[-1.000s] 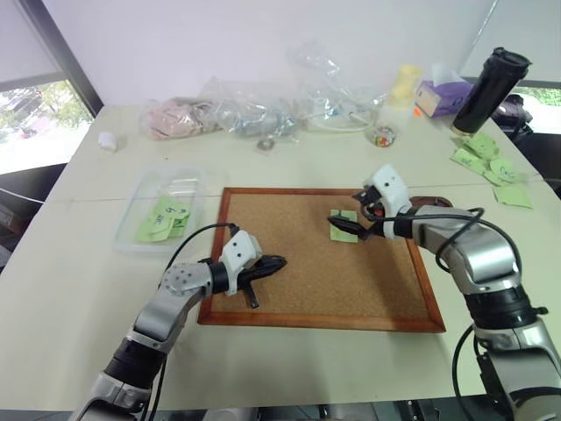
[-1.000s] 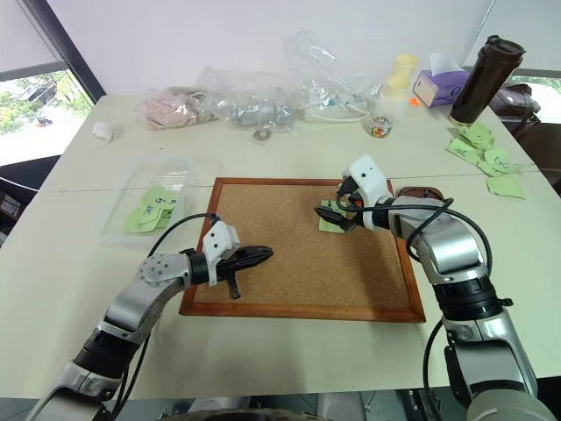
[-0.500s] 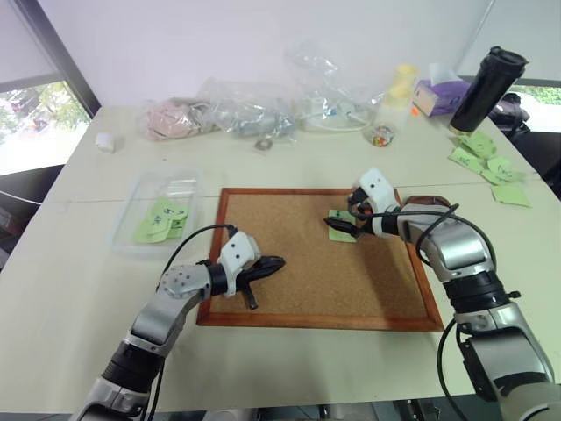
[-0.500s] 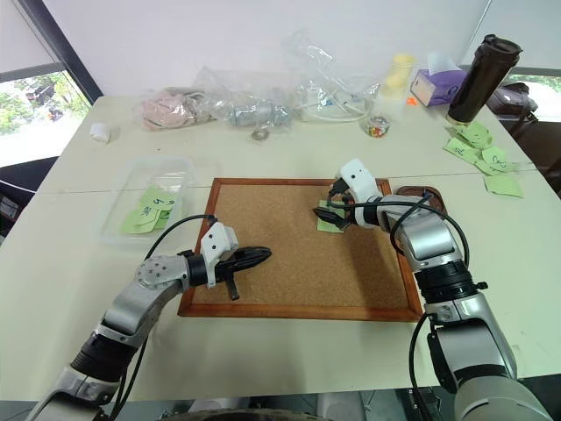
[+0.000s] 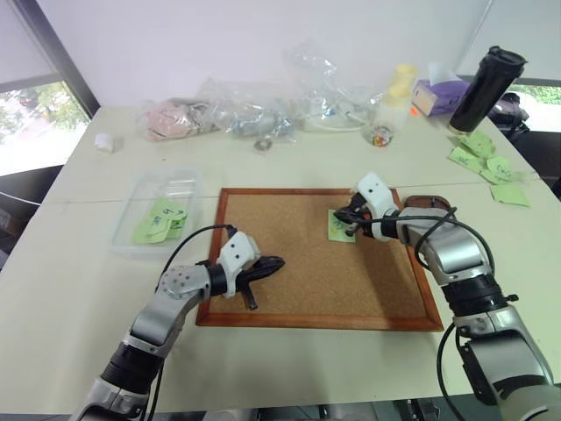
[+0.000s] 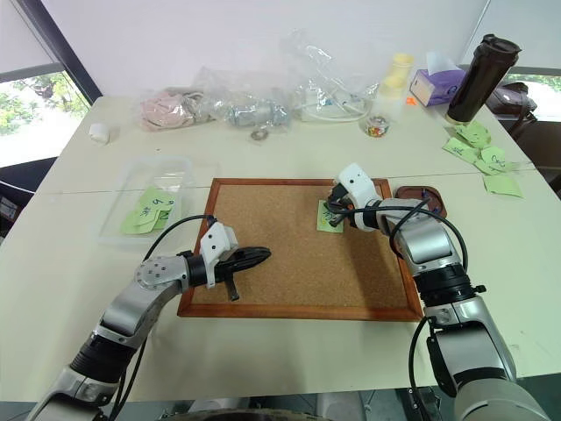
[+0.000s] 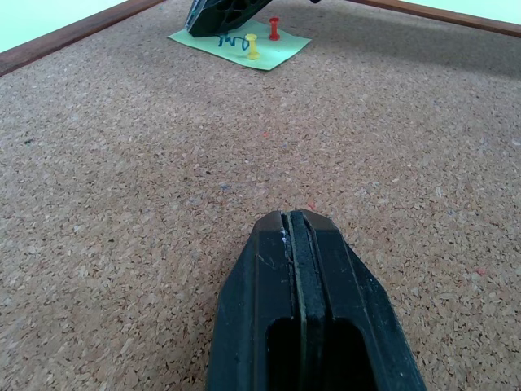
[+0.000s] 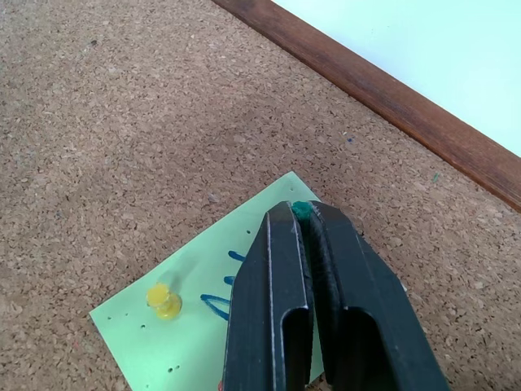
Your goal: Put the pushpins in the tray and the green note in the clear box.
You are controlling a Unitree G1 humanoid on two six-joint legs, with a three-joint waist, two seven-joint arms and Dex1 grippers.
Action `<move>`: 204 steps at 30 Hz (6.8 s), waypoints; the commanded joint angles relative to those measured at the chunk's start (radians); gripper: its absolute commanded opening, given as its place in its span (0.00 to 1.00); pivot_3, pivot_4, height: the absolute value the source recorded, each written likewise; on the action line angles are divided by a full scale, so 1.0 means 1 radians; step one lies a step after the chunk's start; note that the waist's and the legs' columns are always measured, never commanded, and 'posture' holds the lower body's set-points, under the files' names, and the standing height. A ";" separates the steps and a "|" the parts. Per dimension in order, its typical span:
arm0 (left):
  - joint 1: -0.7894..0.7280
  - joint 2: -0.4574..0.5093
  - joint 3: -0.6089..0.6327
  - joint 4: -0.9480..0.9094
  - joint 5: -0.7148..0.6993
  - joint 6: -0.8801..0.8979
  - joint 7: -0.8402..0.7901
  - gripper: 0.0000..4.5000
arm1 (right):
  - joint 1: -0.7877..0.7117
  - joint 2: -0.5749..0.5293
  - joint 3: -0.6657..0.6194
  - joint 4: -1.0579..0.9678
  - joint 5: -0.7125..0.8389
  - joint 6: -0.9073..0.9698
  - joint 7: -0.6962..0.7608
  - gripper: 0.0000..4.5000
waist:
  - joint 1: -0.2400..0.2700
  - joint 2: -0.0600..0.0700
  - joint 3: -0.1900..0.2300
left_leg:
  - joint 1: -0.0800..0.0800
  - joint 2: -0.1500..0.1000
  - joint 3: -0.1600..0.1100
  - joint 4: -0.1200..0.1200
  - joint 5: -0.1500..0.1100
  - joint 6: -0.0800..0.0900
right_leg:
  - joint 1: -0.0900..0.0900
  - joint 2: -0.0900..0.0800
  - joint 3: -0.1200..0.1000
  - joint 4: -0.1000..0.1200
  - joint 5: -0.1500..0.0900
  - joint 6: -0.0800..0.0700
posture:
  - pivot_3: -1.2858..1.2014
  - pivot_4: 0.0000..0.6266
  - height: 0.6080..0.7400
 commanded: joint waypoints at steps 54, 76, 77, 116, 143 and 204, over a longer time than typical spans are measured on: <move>0.041 0.016 0.012 0.001 0.008 0.071 0.020 0.00 | 0.151 -0.177 -0.443 0.015 0.143 0.081 -0.112 0.95 | 0.005 0.005 -0.003 | 0.000 0.001 0.002 -0.001 0.000 0.000 | 0.000 0.000 0.001 0.000 0.000 0.000 | 0.52 0.24 1.00; 0.030 0.013 0.003 0.002 0.006 0.077 0.025 0.00 | 0.348 -0.116 -0.164 -0.417 0.177 0.014 0.015 0.77 | 0.007 0.005 -0.003 | 0.000 0.001 0.001 0.000 0.000 0.000 | 0.000 0.000 0.001 0.000 0.000 0.000 | 0.52 0.24 1.00; 0.031 0.013 0.004 0.002 0.006 0.078 0.026 0.00 | 0.346 -0.113 -0.162 -0.411 0.172 0.008 0.013 0.77 | 0.007 0.005 -0.003 | 0.000 0.001 0.001 0.000 0.000 0.000 | 0.000 0.000 0.001 0.000 0.000 0.000 | 0.52 0.24 1.00; 0.049 0.027 -0.005 -0.029 0.004 0.104 0.031 0.00 | 0.304 -0.059 -0.178 -0.318 0.151 -0.040 0.005 0.00 | 0.005 0.005 -0.003 | 0.001 0.001 0.001 -0.001 0.000 0.000 | 0.000 0.000 0.001 0.000 0.000 0.000 | 0.52 0.24 1.00; 0.075 0.020 -0.017 -0.039 0.007 0.122 0.043 0.00 | 0.205 -0.114 -0.458 0.121 0.122 -0.144 -0.172 0.00 | 0.002 0.006 -0.004 | 0.001 0.001 0.002 -0.002 0.000 0.000 | 0.000 0.000 0.002 0.000 0.000 0.000 | 0.52 0.24 1.00; 0.097 0.029 -0.004 -0.071 0.002 0.135 0.058 0.00 | 0.278 0.028 -0.072 -0.259 0.123 -0.072 -0.020 0.01 | -0.001 0.007 -0.004 | 0.001 0.002 0.001 -0.002 0.000 0.000 | 0.000 0.000 0.001 -0.001 0.000 0.000 | 0.52 0.24 1.00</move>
